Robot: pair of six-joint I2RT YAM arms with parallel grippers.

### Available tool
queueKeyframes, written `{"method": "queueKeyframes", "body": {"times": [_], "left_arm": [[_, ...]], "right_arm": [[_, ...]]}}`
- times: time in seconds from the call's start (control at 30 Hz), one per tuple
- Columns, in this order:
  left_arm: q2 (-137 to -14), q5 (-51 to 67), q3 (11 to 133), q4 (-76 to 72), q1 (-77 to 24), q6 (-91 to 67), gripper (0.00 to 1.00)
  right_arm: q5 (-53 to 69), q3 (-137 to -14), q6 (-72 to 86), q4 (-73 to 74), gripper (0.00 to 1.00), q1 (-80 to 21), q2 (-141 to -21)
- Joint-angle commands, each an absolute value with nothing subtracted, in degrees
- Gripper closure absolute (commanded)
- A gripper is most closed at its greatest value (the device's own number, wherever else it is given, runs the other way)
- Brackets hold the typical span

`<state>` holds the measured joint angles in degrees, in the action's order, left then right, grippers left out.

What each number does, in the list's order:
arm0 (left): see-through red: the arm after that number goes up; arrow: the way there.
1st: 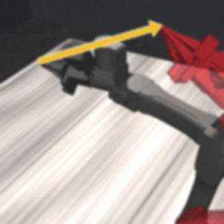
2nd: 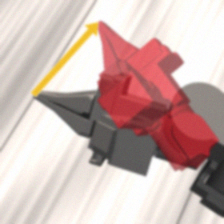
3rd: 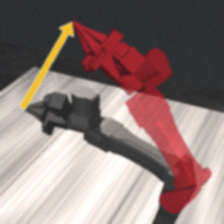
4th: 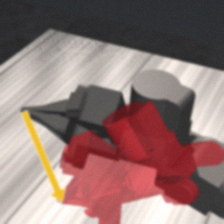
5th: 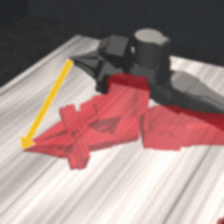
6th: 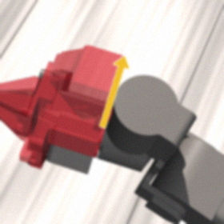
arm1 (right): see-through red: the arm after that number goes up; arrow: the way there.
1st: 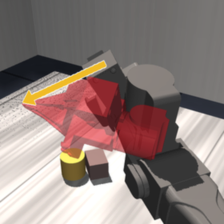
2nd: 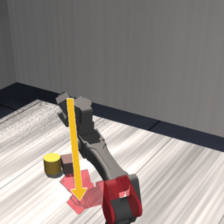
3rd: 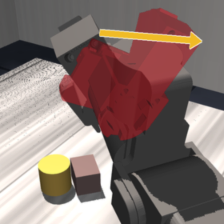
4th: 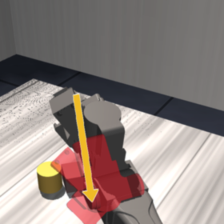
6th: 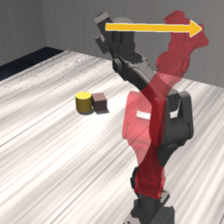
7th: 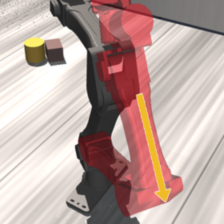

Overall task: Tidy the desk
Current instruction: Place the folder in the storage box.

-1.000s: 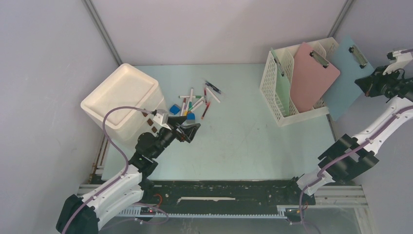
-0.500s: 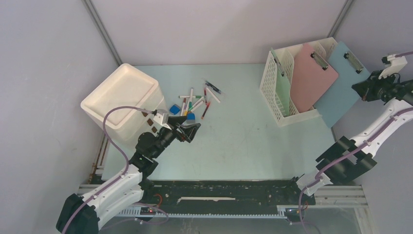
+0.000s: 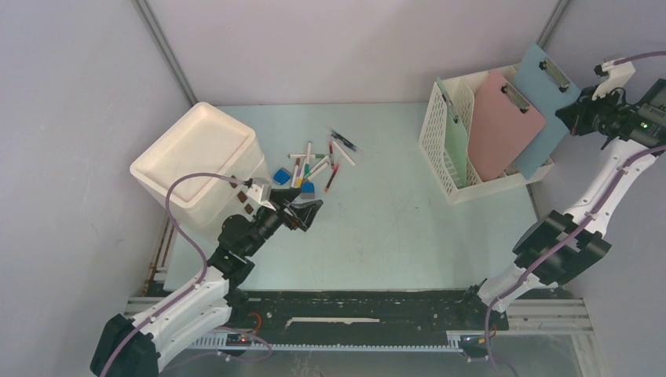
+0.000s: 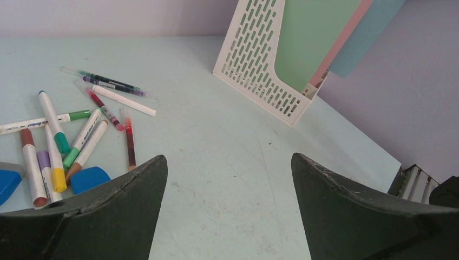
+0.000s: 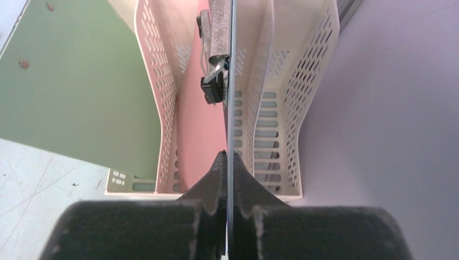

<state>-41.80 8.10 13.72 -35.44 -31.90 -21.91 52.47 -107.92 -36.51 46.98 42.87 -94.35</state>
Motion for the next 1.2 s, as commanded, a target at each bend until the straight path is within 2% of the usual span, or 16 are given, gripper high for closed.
{"method": "queueKeyframes", "body": {"times": [0.0, 0.4, 0.8, 1.17], "left_arm": [[-41.0, 7.9, 13.9, -36.7, -31.6, -20.2, 0.09], [-41.0, 7.7, 13.9, -36.3, -31.5, -20.1, 0.09], [-41.2, 7.8, 14.4, -36.1, -31.5, -20.2, 0.09], [-41.7, 7.9, 14.8, -35.9, -31.5, -20.2, 0.09]], "right_arm": [[52.7, -112.7, -32.8, 40.6, 1.0, 41.5, -96.4], [57.0, -116.0, -27.0, 35.2, 1.0, 39.9, -102.9], [56.3, -111.7, -29.0, 29.6, 1.0, 38.9, -105.0], [55.5, -108.8, -33.5, 32.7, 1.0, 38.9, -106.9]]}}
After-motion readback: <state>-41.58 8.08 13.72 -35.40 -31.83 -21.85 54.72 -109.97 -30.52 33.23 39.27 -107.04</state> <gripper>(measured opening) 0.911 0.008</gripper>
